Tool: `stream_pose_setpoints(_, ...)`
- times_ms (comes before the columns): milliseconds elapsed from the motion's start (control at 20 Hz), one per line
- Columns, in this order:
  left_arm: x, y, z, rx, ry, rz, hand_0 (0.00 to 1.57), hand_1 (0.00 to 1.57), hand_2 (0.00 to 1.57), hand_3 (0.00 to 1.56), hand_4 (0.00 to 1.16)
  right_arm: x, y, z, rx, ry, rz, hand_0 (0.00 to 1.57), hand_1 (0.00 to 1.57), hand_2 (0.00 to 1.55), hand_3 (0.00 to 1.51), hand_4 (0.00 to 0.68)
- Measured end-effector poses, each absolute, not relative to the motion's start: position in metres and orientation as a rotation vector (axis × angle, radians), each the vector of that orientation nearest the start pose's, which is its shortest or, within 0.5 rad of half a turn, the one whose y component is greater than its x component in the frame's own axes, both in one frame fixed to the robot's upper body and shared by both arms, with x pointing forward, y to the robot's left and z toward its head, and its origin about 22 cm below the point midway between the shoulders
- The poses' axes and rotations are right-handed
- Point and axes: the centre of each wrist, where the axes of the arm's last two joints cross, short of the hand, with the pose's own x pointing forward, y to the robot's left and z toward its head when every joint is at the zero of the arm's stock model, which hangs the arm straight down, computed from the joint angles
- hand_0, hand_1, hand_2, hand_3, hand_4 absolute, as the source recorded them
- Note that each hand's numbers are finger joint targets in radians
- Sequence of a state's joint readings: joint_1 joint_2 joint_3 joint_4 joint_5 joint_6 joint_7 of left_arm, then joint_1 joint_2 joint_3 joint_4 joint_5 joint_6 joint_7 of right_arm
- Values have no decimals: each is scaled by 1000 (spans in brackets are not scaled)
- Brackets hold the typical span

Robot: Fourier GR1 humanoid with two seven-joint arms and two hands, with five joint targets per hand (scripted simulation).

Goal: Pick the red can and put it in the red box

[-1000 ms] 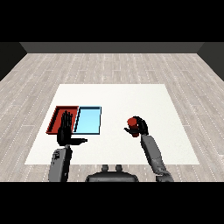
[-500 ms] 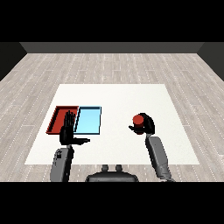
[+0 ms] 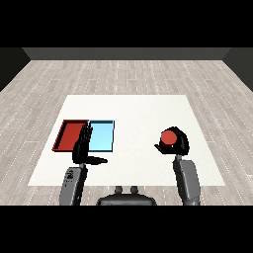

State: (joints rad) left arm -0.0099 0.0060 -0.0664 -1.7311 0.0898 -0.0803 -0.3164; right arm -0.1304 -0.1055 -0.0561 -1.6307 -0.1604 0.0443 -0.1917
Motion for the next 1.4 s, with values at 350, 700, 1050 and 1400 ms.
stream_pose_setpoints(350, 245, 180, 51, -222, -2006, -109, 0, 0, 0, 0, 0, 289, -175, 65, 116, -1996, -12, 1438, 1438, 1410, 1381, 622)
stream_pose_setpoints(700, 257, 144, 44, -214, -1943, -156, 0, 0, 0, 0, 0, 289, -122, 72, 137, -2040, -16, 1449, 1449, 1432, 1399, 621)
stream_pose_setpoints(1050, 262, 126, 30, -228, -1883, -181, 0, 0, 0, 0, 0, 295, -110, 74, 167, -2077, -5, 1445, 1445, 1439, 1395, 634)
stream_pose_setpoints(1400, 269, 115, 17, -238, -1838, -186, 0, 0, 0, 0, 0, 296, -103, 81, 196, -2098, 6, 1466, 1466, 1441, 1393, 654)
